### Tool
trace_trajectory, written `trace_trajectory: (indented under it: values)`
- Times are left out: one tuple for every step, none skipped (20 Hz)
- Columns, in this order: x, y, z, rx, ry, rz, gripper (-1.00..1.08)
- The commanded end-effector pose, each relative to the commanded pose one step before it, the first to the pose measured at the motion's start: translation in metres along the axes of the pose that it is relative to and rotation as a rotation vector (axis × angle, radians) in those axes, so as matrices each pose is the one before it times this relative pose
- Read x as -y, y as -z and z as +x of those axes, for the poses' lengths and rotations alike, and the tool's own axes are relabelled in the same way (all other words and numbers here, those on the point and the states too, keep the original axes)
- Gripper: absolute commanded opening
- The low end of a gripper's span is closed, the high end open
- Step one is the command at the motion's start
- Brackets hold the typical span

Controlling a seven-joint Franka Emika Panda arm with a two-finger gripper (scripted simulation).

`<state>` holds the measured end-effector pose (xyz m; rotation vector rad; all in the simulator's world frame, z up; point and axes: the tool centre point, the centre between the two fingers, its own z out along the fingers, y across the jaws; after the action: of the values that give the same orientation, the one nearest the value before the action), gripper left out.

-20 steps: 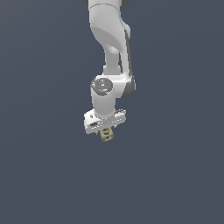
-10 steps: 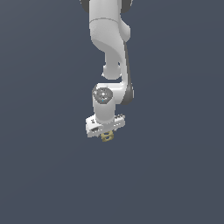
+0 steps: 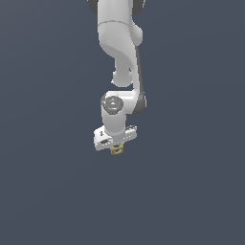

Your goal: Pick up the object and move it to a goal position.

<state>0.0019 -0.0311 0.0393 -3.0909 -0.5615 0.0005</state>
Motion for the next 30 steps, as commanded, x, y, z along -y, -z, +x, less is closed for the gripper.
trace_trajectory:
  values:
    - [-0.00004,0.00006,0.00009,-0.00021,0.00003,-0.00013,-1.00]
    - [0.00041,0.00069,0.00052,-0.00106,0.00084,-0.00026,-1.00]
    - [0.00024,0.00034,0.00015,0.00000,0.00000,0.00000,-1.00]
    - [0.00071,0.00103,0.00045,0.00000,0.00000,0.00000,-1.00]
    - [0.00119,0.00172,0.00076,0.00000,0.00000,0.00000,-1.00]
    - [0.00167,0.00241,0.00106,0.00000,0.00000,0.00000,-1.00]
    - [0.00213,0.00309,0.00136,0.00000,0.00000,0.00000,-1.00]
    - [0.00259,0.00375,0.00166,0.00000,0.00000,0.00000,-1.00]
    - [0.00303,0.00439,0.00194,0.00000,0.00000,0.00000,-1.00]
    - [0.00345,0.00501,0.00222,0.00000,0.00000,0.00000,-1.00]
    - [0.00386,0.00561,0.00249,0.00000,0.00000,0.00000,-1.00]
    - [0.00425,0.00619,0.00274,0.00000,0.00000,0.00000,-1.00]
    - [0.00462,0.00674,0.00299,0.00000,0.00000,0.00000,-1.00]
    - [0.00508,0.00714,0.00329,0.00033,0.00013,-0.00033,-1.00]
    - [0.00531,0.00777,0.00346,0.00000,0.00000,0.00000,-1.00]
    - [0.00563,0.00826,0.00369,0.00000,0.00000,0.00000,-1.00]
    - [0.00592,0.00870,0.00390,0.00000,0.00000,0.00000,-1.00]
    - [0.00613,0.00902,0.00406,0.00000,0.00000,0.00000,-1.00]
    - [0.00627,0.00923,0.00417,0.00000,0.00000,0.00000,-1.00]
    - [0.00635,0.00937,0.00425,0.00000,0.00000,0.00000,-1.00]
    - [0.00640,0.00946,0.00431,0.00000,0.00000,0.00000,-1.00]
    - [0.00643,0.00951,0.00436,0.00000,0.00000,0.00000,-1.00]
    - [0.00644,0.00954,0.00439,0.00000,0.00000,0.00000,-1.00]
    - [0.00644,0.00954,0.00442,0.00000,0.00000,0.00000,-1.00]
    - [0.00642,0.00953,0.00445,0.00000,0.00000,0.00000,-1.00]
    - [0.00640,0.00950,0.00447,0.00000,0.00000,0.00000,-1.00]
    - [0.00620,0.00922,0.00452,0.00039,-0.00028,-0.00008,-1.00]
    - [0.00632,0.00940,0.00450,0.00000,0.00000,0.00000,-1.00]
    - [0.00627,0.00934,0.00451,0.00000,0.00000,0.00000,-1.00]
    - [0.00622,0.00926,0.00451,0.00000,0.00000,0.00000,-1.00]
